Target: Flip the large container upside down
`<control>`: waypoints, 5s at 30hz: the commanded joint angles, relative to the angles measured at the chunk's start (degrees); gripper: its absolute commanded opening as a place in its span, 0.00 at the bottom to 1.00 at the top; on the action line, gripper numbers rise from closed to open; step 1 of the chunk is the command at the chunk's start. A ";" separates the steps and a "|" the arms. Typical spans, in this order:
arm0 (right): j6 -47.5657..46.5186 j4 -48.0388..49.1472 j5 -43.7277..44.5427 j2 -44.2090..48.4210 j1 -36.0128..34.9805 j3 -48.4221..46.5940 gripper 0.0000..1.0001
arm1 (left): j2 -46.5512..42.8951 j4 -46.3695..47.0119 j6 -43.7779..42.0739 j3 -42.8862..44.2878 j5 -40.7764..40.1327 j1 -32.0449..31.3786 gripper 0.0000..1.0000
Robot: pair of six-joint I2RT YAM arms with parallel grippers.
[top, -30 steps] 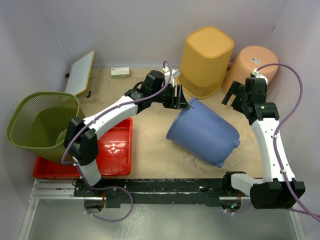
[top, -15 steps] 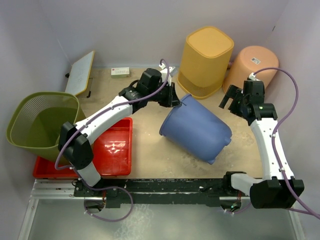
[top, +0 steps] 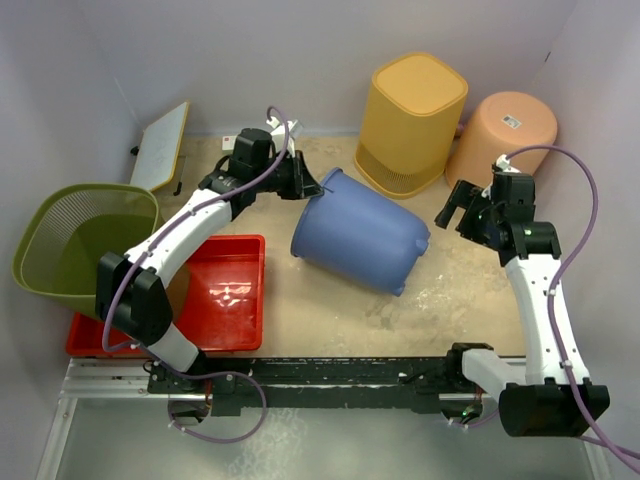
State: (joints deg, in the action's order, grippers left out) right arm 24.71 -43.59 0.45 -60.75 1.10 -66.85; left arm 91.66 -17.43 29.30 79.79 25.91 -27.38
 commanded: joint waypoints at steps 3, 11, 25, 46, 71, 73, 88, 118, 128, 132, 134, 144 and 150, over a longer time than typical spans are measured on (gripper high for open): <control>0.11 4.42 -12.55 3.06 0.21 3.76 1.00 | 0.71 -6.66 -5.35 -1.76 -2.86 1.26 0.00; 9.49 16.59 -29.84 6.28 0.21 15.22 1.00 | 2.99 -6.71 -5.49 -1.85 -2.37 1.27 0.00; 16.50 29.29 -41.37 8.23 0.21 23.36 1.00 | 4.33 -4.76 -4.44 -3.26 -1.29 1.27 0.00; 13.35 26.98 -38.53 9.81 0.21 18.82 1.00 | 4.65 -5.59 -6.02 -4.47 -0.20 1.27 0.00; 16.80 36.73 -50.86 9.45 0.04 6.55 0.99 | 8.13 3.46 2.66 -2.76 -0.07 -3.81 0.00; 18.00 38.93 -50.60 9.08 0.04 6.50 0.99 | 8.77 4.69 3.59 -2.59 -0.14 -4.68 0.00; 24.17 51.57 -50.27 5.23 -0.78 9.56 0.99 | 13.69 20.31 11.83 -4.48 -1.50 -7.15 0.00; 2.46 22.74 -31.20 7.01 -1.32 -3.05 1.00 | 20.28 14.04 -1.77 -1.26 -6.48 -2.34 0.26; 0.87 20.90 -29.66 7.17 -1.36 -3.00 1.00 | 16.77 8.75 -2.65 2.22 -10.41 -1.21 0.38; -1.25 19.46 -27.88 7.01 -1.38 -3.41 1.00 | 11.96 2.28 -4.79 6.03 -15.53 -0.26 0.39; -2.55 18.53 -27.39 6.69 -1.37 -3.54 1.00 | 8.70 -0.91 -6.23 7.33 -18.94 -0.06 0.41; -7.49 21.31 -34.37 2.74 -11.58 -4.88 1.00 | -5.72 -15.41 -8.70 8.05 -33.19 0.16 0.49; -11.44 16.43 -24.12 -3.96 -24.95 -9.42 1.00 | -12.67 -24.88 -6.03 6.80 -34.90 2.48 0.49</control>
State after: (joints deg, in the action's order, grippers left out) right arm 16.86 -25.63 -29.10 -62.17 -20.56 -72.14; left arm 83.20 -33.80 21.93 86.78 -5.52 -26.94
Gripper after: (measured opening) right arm 0.997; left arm 0.488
